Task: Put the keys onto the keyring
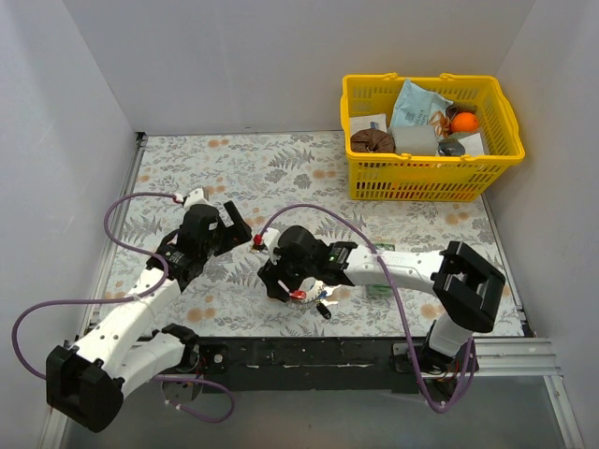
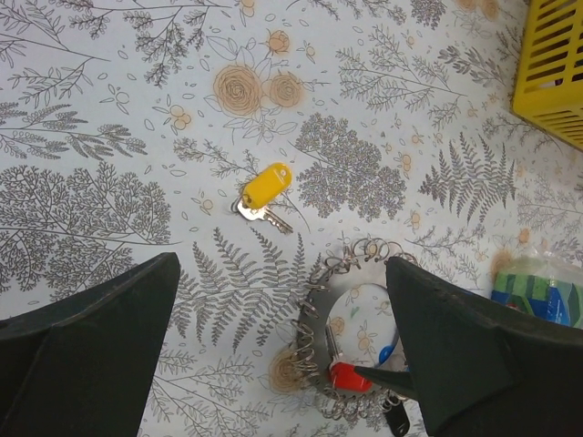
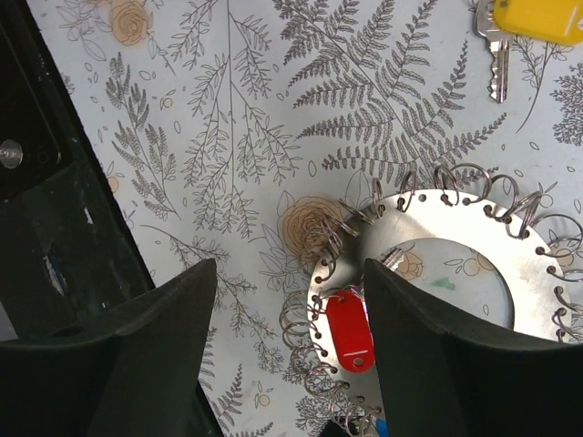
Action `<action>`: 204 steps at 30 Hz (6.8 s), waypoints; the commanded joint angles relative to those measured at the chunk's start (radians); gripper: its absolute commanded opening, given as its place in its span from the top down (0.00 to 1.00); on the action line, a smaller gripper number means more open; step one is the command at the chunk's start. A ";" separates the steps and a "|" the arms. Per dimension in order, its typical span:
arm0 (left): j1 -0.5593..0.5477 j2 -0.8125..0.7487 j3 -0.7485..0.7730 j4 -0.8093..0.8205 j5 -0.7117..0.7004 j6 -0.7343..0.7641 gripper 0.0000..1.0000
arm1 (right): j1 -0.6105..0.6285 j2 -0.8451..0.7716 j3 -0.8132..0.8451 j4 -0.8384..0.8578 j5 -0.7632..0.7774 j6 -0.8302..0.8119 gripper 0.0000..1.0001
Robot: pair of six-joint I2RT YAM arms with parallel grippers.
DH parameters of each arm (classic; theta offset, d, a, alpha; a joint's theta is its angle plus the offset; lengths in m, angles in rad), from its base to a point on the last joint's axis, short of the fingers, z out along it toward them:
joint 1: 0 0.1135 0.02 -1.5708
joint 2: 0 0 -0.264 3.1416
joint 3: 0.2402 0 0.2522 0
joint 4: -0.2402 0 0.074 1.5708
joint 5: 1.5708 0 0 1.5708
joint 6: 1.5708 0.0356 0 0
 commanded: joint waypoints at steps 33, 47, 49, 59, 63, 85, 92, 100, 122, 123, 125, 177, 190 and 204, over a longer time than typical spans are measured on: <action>-0.007 0.198 -0.043 0.120 0.378 0.007 0.15 | -0.447 -0.399 -0.320 -0.113 -0.080 0.140 0.36; -0.063 0.318 -0.006 0.226 0.458 -0.015 0.13 | -0.316 -0.316 -0.279 -0.148 -0.110 0.163 0.40; -0.073 0.324 -0.005 0.229 0.458 -0.018 0.12 | -0.280 -0.284 -0.257 -0.179 -0.064 0.168 0.42; -0.083 0.319 -0.008 0.231 0.452 -0.012 0.11 | -0.139 -0.167 -0.179 -0.256 0.100 0.219 0.64; -0.083 0.310 -0.016 0.240 0.467 -0.012 0.09 | -0.134 -0.147 -0.158 -0.274 0.137 0.228 0.68; -0.082 0.275 -0.032 0.250 0.475 -0.010 0.04 | -0.133 -0.138 -0.167 -0.225 0.148 0.229 0.79; -0.083 0.261 -0.039 0.249 0.473 -0.010 0.04 | -0.133 -0.149 -0.165 -0.217 0.142 0.229 0.75; -0.083 0.258 -0.043 0.249 0.472 -0.010 0.03 | -0.133 -0.150 -0.158 -0.214 0.157 0.229 0.64; -0.083 0.216 -0.052 0.232 0.432 0.005 0.02 | -0.133 -0.116 -0.185 -0.158 0.160 0.223 0.99; -0.083 0.215 -0.052 0.229 0.430 0.005 0.02 | -0.133 -0.116 -0.185 -0.156 0.154 0.219 0.99; -0.082 0.210 -0.051 0.229 0.426 0.011 0.02 | -0.133 -0.121 -0.187 -0.147 0.148 0.207 0.99; -0.082 0.267 -0.020 0.217 0.387 0.057 0.02 | -0.323 -0.172 -0.293 0.062 -0.064 -0.018 0.99; -0.083 0.308 -0.006 0.204 0.364 0.071 0.02 | -0.343 -0.167 -0.230 -0.061 -0.061 -0.033 0.55; -0.082 0.305 -0.016 0.198 0.356 0.071 0.02 | -0.390 -0.170 -0.129 -0.228 -0.119 0.028 0.49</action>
